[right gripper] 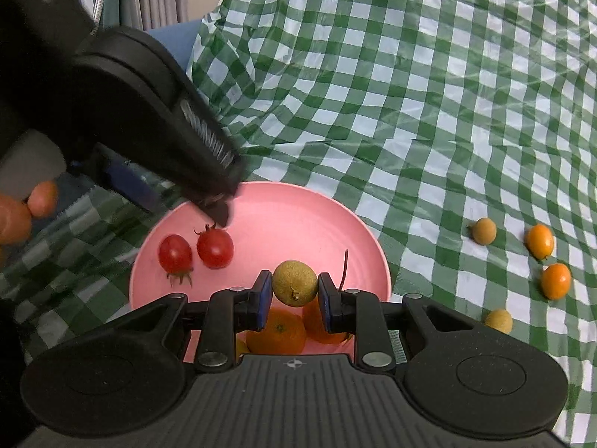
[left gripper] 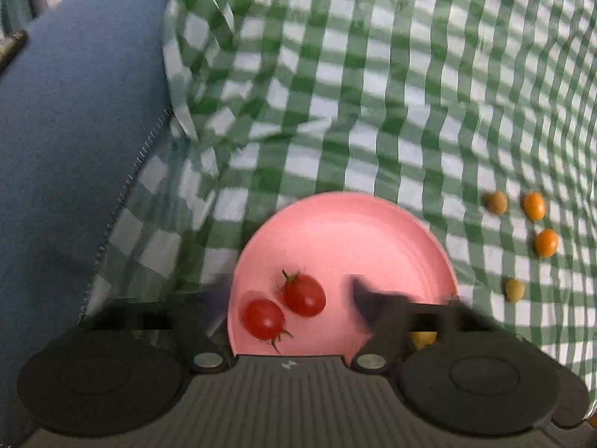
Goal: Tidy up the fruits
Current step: 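Carry the tomato and yellow fruit to the pink plate and open both tools, then lift both tools away from the plate toward the remaining fruits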
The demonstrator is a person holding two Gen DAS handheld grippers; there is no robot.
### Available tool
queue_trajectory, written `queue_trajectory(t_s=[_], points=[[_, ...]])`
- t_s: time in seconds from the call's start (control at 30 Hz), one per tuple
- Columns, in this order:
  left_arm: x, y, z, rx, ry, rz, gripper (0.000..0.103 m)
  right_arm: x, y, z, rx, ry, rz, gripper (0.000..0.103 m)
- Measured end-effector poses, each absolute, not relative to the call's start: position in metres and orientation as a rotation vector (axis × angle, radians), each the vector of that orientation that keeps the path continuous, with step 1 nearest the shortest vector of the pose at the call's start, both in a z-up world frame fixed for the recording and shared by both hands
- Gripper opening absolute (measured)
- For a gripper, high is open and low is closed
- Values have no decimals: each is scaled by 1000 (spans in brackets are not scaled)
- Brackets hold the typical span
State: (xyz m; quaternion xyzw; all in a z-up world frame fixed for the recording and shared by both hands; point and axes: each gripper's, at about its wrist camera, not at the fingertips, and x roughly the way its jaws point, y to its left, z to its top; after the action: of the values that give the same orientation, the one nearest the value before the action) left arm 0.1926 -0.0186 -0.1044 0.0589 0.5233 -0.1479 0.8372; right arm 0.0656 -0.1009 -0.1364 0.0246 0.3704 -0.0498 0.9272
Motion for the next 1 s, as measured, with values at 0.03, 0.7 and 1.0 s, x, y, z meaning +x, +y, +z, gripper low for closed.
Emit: queue_trajectory(t_s=[0.03,0.7,1.0], points=[[188,-15,-97,112,1072,-306,103,65,-102,-133,60,751,-101,40],[12,73,-39,164,1035,-157,103,-88,-70,-50,170,685,-210,93],[-32,76,-8,193,897,-205,103,-124,-57,-20,160,599,-255,95]])
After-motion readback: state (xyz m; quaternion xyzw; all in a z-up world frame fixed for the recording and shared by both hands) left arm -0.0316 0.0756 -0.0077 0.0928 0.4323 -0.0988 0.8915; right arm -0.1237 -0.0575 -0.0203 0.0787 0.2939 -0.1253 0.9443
